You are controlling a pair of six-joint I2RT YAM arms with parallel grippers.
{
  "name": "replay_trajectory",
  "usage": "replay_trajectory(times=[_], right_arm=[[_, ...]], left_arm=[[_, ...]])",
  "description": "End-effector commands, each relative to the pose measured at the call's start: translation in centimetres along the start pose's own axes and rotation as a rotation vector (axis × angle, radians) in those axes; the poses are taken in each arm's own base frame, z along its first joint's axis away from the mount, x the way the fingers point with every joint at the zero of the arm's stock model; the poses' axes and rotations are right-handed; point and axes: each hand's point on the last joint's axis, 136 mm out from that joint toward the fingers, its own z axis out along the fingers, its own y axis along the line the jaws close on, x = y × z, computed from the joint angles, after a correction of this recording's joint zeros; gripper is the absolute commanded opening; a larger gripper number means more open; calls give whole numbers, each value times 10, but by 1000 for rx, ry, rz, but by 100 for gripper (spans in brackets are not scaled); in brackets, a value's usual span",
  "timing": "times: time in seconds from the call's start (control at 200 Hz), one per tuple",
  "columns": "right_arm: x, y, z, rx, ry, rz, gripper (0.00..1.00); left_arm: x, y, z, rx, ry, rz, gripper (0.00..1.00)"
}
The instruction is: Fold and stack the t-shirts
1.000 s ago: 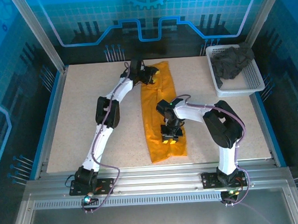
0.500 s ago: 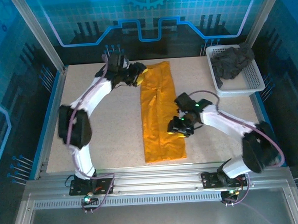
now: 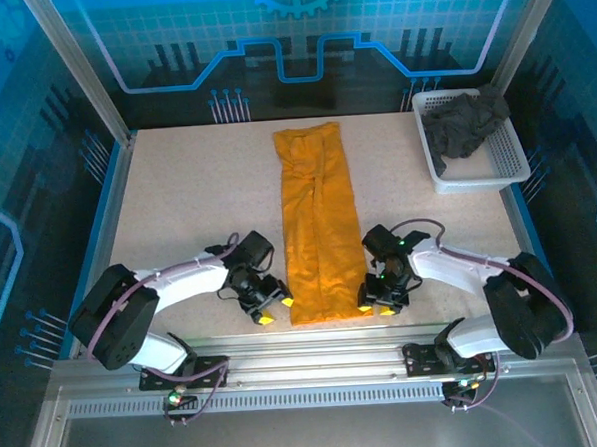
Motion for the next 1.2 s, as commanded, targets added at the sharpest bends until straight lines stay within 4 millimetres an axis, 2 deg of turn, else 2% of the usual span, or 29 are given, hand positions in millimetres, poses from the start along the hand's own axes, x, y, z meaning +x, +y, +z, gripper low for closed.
replay_trajectory(times=[0.0, 0.125, 0.205, 0.335, 0.45, 0.53, 0.685, 0.71, 0.775, 0.86, 1.195], right_arm=[[-5, 12, 7, -31, 10, -27, 43], [-7, 13, 12, -34, 23, -17, 38], [-8, 14, 14, -41, 18, -12, 34], [-11, 18, 13, -49, 6, -13, 20], [-11, 20, 7, -54, -3, -18, 5], [-7, 21, -1, -61, -13, -21, 0], [3, 22, -17, -91, -25, -25, 0], [4, 22, -18, -93, -25, -26, 0], [5, 22, -19, -93, -23, -26, 0], [5, 23, -18, -94, -12, -23, 0], [0, 28, -17, -85, 4, -30, 0]], left_arm=[[6, -23, 13, 68, 7, 0, 57], [7, -29, 32, 58, 8, 8, 55], [5, -34, 42, 52, 13, 11, 49], [1, -34, 50, 13, 6, 17, 29], [-1, -33, 45, 15, -26, 18, 8], [2, -32, 40, 23, -29, 17, 0], [11, -32, 15, 52, -59, 23, 0], [12, -32, 11, 55, -66, 24, 5], [15, -32, 3, 69, -76, 16, 27], [20, -32, 3, 77, -50, -8, 39], [30, -25, 26, -69, 30, -26, 42]])
